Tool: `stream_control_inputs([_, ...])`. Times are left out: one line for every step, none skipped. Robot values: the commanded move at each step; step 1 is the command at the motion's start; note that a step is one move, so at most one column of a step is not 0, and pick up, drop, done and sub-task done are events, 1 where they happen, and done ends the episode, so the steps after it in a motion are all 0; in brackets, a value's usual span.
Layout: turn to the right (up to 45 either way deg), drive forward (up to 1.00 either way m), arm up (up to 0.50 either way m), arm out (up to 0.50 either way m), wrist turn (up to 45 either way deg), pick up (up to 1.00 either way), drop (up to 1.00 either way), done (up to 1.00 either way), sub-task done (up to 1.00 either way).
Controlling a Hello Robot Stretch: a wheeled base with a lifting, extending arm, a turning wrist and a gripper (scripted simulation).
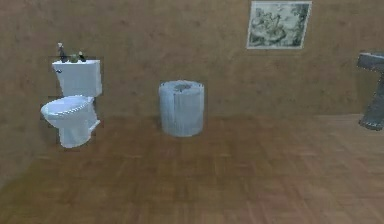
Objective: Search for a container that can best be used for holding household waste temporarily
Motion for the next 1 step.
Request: stream_control_inputs([-12.0, 0.00, 0.00, 0.00, 0.0, 0.00, 0.00, 0.00, 0.00])
